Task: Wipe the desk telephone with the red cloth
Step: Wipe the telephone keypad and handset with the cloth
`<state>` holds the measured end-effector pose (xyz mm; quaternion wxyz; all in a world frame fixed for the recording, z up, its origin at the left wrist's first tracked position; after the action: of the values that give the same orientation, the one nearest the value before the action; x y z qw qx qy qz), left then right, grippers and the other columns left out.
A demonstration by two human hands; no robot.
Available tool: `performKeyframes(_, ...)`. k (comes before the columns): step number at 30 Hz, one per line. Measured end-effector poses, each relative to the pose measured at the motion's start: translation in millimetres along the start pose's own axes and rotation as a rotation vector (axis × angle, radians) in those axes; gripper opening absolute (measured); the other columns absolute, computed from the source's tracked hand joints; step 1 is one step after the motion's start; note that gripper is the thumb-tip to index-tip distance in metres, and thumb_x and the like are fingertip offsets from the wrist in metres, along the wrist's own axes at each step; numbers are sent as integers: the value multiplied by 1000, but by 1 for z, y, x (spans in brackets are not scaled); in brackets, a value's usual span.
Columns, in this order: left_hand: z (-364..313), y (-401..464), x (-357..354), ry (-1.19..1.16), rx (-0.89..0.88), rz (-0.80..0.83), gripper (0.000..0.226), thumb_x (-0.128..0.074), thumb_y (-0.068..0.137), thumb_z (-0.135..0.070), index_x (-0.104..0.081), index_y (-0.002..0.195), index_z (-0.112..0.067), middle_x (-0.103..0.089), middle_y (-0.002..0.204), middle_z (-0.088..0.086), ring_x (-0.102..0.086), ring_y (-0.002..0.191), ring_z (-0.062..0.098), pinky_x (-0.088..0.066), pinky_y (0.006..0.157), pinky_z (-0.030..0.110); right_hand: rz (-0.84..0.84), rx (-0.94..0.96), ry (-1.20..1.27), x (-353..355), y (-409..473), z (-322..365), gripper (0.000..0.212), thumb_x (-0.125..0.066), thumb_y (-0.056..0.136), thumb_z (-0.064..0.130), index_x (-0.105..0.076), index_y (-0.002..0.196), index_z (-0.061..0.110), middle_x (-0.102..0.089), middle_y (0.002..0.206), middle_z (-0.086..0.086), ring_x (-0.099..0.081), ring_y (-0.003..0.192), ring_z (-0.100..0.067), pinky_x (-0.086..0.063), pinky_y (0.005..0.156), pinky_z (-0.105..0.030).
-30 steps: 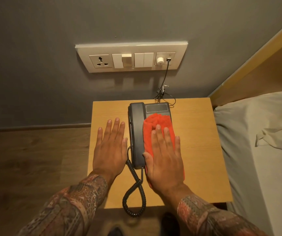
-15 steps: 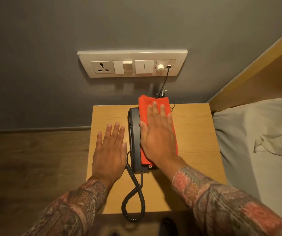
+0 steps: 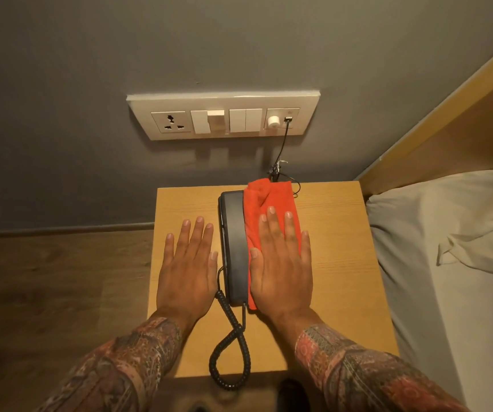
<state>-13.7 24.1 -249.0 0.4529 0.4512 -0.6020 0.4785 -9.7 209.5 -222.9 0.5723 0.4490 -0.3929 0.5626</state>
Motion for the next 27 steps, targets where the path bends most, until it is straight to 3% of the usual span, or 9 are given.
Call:
performKeyframes(6,0,1,0,-18,7,1,63,-4,108,-42,-5,167,-19,-7,178,6,-1,165,27,-9,134,56,0,19,34,1,-10,-3,62,-26,110,41,-23,168,19,-14,178,1,-3,165,-26,-13,130,-56)
performKeyframes(10,1,0,-1,-3,10,-7,63,-5,109,-41,-5,167,-19,-7,178,7,-1,165,27,-8,134,55,-10,-17,77,15,-4,5,58,-35,108,38,-41,162,16,-28,173,-2,-17,163,-29,-21,126,-64)
performKeyframes(12,1,0,-1,-14,2,-10,63,-5,109,-42,-4,168,-19,-5,178,7,-1,165,27,-10,134,55,-27,-44,113,23,6,10,58,-37,108,43,-45,159,16,-31,172,-4,-19,162,-28,-15,128,-65)
performKeyframes(15,1,-1,-2,-12,-1,-19,63,-2,108,-43,0,167,-20,-2,178,7,2,165,27,-10,133,56,34,-12,120,33,34,16,69,-34,108,53,-24,167,19,-12,178,-6,-1,165,-26,1,130,-58)
performKeyframes(18,1,-1,-2,-18,-3,-21,63,-3,109,-42,0,167,-19,-2,178,7,2,165,27,-11,133,56,138,64,109,31,58,16,74,-28,109,58,-3,170,23,2,179,-5,8,164,-26,2,131,-54)
performKeyframes(24,2,-2,-2,-11,-3,-18,62,-9,109,-40,-1,167,-19,-3,178,7,1,165,27,-10,133,56,54,45,35,22,47,12,65,-26,112,46,-15,169,17,-15,178,-4,-6,165,-25,-12,130,-57)
performKeyframes(27,2,-1,-3,-16,-2,-15,62,-8,109,-41,2,167,-20,-3,178,6,2,165,27,-9,134,56,58,1,30,20,43,12,64,-23,111,45,-17,169,19,-14,178,0,-4,165,-22,-15,128,-62)
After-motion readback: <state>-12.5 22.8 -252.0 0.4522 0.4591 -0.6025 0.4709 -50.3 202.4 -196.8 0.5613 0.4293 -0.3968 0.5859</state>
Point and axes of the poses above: each hand's wrist, its own y-axis towards the middle knuckle, its own x-axis out of the back of the hand, z = x × y, the point moved 2 cm from there along y, towards the middle knuckle
